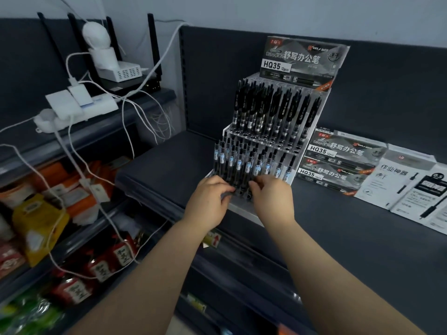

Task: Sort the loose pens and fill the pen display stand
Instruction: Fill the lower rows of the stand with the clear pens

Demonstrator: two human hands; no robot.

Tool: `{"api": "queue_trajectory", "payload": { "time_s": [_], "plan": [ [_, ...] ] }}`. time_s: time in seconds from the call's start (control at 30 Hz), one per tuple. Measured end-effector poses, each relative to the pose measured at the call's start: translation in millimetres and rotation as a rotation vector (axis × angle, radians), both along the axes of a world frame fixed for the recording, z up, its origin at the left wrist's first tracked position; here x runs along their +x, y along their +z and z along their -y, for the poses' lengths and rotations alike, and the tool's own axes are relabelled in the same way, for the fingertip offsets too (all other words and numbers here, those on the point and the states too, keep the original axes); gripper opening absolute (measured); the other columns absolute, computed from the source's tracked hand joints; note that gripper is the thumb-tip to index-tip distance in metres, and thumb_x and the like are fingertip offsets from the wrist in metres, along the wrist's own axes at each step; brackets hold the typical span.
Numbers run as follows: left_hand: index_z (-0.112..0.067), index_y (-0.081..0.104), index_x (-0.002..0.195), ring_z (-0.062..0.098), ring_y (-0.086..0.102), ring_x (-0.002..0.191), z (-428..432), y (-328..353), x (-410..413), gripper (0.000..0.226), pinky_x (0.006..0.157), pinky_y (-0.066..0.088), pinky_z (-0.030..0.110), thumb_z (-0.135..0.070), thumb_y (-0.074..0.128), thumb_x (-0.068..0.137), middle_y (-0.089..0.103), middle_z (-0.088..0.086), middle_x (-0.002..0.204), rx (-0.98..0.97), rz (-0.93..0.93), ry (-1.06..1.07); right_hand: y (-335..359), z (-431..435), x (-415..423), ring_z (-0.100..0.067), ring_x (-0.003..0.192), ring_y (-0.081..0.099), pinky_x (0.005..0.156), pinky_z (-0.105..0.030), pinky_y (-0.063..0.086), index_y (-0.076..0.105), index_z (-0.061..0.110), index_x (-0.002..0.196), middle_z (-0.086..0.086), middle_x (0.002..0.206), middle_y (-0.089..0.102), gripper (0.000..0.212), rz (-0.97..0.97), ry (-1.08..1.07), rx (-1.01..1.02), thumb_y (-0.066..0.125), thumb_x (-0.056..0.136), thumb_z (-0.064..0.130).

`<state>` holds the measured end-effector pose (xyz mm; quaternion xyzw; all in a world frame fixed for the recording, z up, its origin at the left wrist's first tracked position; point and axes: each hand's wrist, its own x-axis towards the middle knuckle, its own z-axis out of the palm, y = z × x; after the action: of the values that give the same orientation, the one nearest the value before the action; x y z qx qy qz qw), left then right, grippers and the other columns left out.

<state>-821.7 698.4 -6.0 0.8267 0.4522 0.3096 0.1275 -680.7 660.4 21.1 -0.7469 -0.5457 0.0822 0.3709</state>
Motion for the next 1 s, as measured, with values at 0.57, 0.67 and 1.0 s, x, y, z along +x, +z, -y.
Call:
{"api": "queue_trajectory", "payload": {
  "time_s": [0.57,0.67,1.0],
  "plan": [
    [-0.014,0.058,0.127,0.027,0.048,0.116,53.6,34.5,25.6,0.04,0.098,0.04,0.04,-0.027,0.059,0.09,0.054,0.004,0.126,0.04,-0.073,-0.161,-7.5,135.7,43.4,-0.018,0.124,0.049,0.101,-0.023,0.034,0.065,0.012,0.115,-0.002,0.127,0.059,0.031,0.184,-0.188,-0.017,0.059,0.089,0.029],
    [-0.016,0.052,0.133,0.025,0.042,0.124,90.3,35.1,60.0,0.047,0.106,0.031,0.037,-0.031,0.059,0.089,0.049,0.003,0.133,0.042,-0.109,-0.326,-8.7,173.1,62.3,-0.017,0.14,0.026,0.112,-0.024,0.017,0.053,0.016,0.131,0.0,0.145,0.042,0.045,0.228,-0.242,-0.064,0.056,0.09,0.035],
    [-0.033,0.0,0.15,0.022,-0.004,0.146,226.7,30.0,187.2,0.089,0.117,0.001,0.045,-0.06,0.054,0.084,-0.004,-0.004,0.159,0.092,-0.474,-0.52,-7.2,336.5,160.8,-0.02,0.145,0.001,0.117,-0.042,0.006,0.02,0.031,0.146,0.003,0.157,0.011,0.065,0.329,-0.476,-0.279,0.037,0.09,0.059]
  ]
}}
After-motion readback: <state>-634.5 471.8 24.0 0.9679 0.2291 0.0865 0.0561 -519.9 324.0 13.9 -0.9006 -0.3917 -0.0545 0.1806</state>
